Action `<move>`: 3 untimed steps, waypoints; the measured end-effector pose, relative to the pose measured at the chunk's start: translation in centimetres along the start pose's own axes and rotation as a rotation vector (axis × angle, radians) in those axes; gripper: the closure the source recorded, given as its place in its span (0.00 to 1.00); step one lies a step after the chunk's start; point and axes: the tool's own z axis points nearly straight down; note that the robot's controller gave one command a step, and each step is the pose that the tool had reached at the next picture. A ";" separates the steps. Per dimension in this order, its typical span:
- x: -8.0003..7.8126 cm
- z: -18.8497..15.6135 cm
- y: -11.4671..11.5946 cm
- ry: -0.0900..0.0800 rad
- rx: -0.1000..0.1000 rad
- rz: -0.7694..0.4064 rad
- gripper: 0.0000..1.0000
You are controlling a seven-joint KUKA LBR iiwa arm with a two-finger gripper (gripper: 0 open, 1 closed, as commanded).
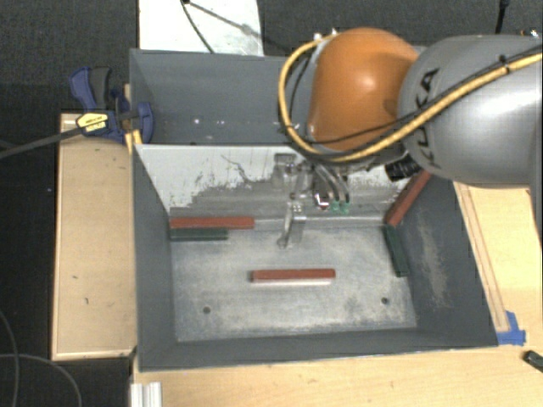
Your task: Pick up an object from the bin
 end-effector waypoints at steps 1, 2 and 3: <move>5.3 16.1 -6.8 0.011 0.002 -0.203 0.00; 5.0 15.7 -6.6 0.002 0.000 -0.200 1.00; 4.3 -6.3 -10.4 -0.007 0.004 -0.486 1.00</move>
Offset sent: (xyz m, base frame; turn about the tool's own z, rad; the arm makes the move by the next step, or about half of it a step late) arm -0.0505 -0.0650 -0.1578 -0.2051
